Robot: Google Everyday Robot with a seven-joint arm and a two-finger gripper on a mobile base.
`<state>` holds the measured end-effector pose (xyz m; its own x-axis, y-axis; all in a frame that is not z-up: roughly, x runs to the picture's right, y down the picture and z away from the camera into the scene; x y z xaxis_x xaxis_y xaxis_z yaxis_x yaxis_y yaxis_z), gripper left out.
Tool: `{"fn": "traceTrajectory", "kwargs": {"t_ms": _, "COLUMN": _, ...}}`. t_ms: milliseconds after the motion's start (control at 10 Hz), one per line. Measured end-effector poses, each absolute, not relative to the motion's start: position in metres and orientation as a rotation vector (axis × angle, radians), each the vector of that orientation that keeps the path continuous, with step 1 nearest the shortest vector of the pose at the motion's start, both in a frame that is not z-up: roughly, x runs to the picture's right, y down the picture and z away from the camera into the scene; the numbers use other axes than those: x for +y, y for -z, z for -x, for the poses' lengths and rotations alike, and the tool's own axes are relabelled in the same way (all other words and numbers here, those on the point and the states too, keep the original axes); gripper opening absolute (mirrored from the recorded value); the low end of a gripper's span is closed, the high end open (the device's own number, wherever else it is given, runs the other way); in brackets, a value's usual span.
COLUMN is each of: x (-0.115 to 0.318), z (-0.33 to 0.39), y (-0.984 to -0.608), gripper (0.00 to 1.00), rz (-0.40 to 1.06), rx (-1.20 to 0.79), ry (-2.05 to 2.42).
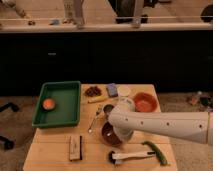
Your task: Stack bowls on top of each other
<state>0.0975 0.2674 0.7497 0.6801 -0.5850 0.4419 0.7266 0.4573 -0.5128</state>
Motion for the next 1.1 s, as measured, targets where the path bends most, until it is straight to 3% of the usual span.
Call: {"fn": "traceTrajectory", "kwargs": {"t_ms": 1100, "x": 0.201, "z": -0.099, "y": -0.690, "gripper": 0.00, "rz": 0.595, "rx": -0.250, "ry": 0.729}}
